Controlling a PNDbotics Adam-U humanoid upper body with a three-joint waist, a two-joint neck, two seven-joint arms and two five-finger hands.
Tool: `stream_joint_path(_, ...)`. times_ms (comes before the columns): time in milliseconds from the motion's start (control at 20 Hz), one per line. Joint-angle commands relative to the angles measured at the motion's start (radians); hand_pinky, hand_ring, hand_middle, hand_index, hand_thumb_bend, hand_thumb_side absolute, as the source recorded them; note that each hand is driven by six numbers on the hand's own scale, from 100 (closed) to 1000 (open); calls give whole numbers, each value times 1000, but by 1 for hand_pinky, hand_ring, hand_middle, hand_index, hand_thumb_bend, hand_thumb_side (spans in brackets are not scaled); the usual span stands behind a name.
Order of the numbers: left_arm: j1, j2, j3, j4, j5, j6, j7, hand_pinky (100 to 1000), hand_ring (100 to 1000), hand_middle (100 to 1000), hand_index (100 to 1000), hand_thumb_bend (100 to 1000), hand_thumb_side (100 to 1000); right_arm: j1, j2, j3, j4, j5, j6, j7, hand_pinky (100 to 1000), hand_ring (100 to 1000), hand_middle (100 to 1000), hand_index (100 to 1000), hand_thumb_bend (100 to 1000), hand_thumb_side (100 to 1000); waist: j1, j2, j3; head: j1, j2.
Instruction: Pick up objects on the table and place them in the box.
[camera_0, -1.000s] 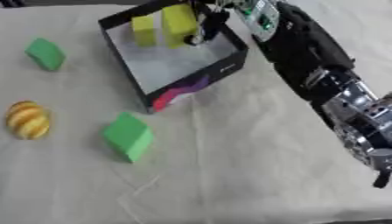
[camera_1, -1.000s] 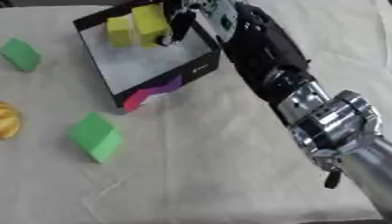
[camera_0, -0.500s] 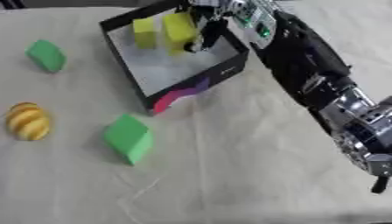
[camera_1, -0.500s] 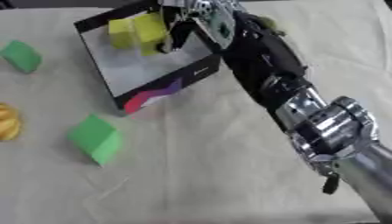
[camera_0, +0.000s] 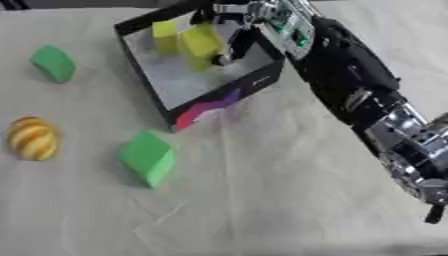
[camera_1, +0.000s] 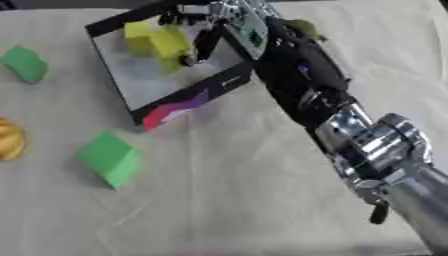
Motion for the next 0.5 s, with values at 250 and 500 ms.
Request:
stream_joint_path(250, -3, 24, 8, -18, -4, 4, 5, 705, 627, 675, 715, 363, 537, -20, -28, -15, -48, 5, 17, -50, 871, 883, 842, 917, 398, 100, -2, -14, -7, -1, -7)
stream_joint_path(500, 7, 35, 13, -18, -8, 3, 11, 705, 627, 673, 715, 363, 532, -21, -79, -8, -121, -77, 49, -24, 861, 877, 840, 911, 401, 100, -5, -26, -24, 12, 8)
